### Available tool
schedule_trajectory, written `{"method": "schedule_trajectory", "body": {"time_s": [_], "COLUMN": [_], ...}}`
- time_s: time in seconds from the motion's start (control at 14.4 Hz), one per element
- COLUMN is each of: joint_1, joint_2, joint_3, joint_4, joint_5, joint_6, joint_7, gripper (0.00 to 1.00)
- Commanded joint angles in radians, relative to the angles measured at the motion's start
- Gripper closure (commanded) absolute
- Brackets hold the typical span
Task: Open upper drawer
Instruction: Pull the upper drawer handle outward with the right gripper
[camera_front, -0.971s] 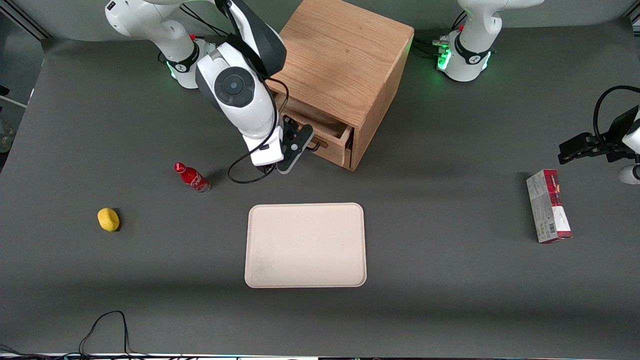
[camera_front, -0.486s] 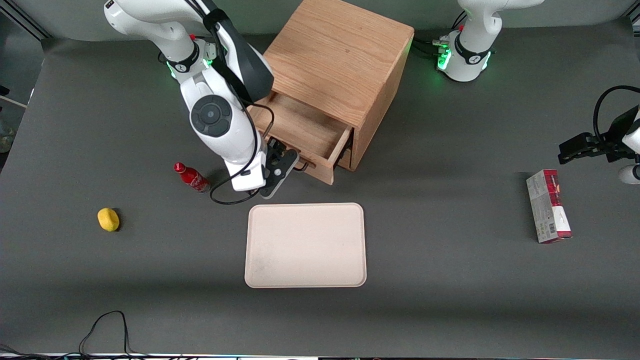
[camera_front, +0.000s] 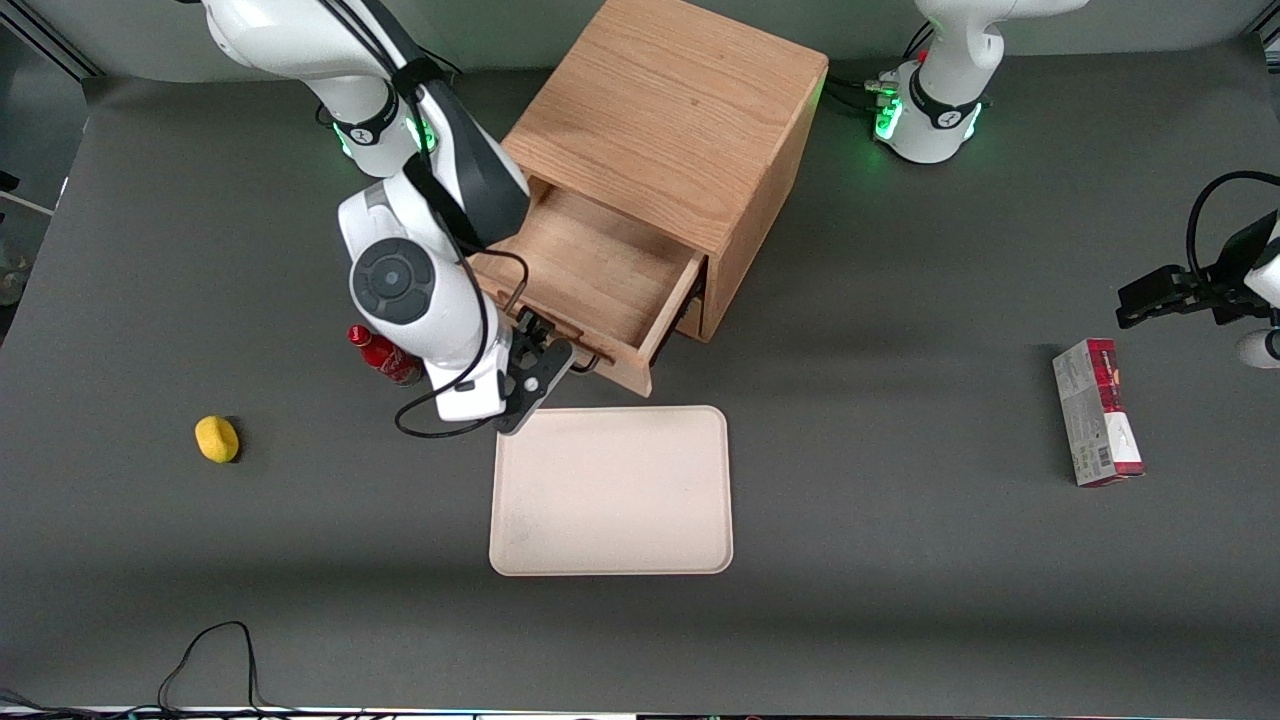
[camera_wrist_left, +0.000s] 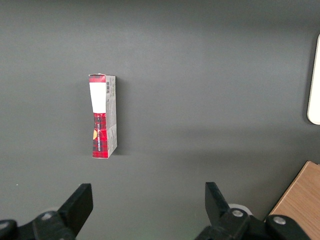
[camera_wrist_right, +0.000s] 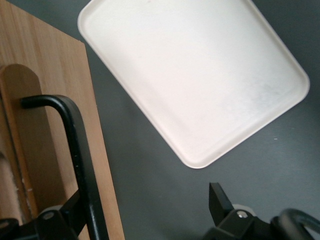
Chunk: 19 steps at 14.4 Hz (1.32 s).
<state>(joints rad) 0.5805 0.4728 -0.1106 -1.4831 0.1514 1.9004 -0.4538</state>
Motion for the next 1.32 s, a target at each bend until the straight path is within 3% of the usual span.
{"method": "schedule_trajectory", "body": {"time_s": [0.0, 0.9, 1.25], "joint_1": [-0.031, -0.103, -0.102], "joint_2": [0.067, 0.153, 0.141], "joint_3": [0.002, 0.002, 0.003], "joint_4": [0.095, 0.233, 0.328], "joint_5": [0.011, -0.001, 0.002], "joint_6": [-0.047, -0.092, -0.193], "joint_7": [-0.040, -0.039, -0.026], "gripper": [0.00, 0.00, 0.00]}}
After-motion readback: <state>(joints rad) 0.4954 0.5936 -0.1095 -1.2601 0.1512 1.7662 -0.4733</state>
